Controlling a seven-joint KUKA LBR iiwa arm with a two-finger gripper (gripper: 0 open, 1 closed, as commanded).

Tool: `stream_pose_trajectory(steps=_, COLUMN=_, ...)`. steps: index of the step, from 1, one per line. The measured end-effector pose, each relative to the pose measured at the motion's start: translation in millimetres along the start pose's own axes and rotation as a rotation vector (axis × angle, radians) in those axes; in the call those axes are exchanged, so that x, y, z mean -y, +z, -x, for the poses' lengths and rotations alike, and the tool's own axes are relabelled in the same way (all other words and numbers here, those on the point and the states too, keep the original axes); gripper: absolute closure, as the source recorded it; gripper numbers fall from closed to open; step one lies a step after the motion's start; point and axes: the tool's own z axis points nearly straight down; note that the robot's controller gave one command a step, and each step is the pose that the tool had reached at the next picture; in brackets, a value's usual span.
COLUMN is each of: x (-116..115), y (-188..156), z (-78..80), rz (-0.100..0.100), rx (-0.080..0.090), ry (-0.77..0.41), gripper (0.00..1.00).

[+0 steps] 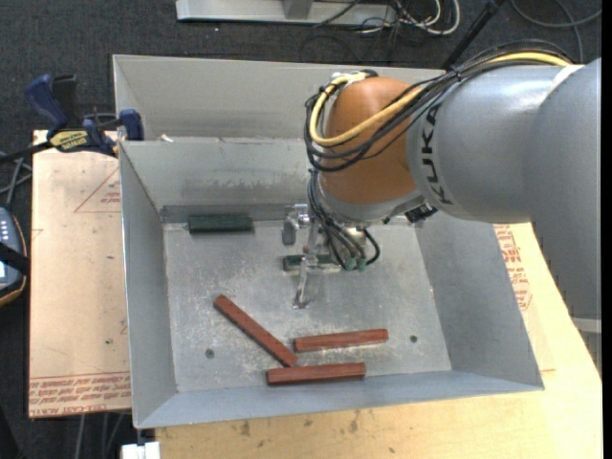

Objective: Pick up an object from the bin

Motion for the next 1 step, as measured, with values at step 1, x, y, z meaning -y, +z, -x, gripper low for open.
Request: stream_pose_trajectory(steps=1, x=67.1, y=59.4, z=62.3, rz=0.0, rx=0.002, ry=-0.142, gripper=1.0)
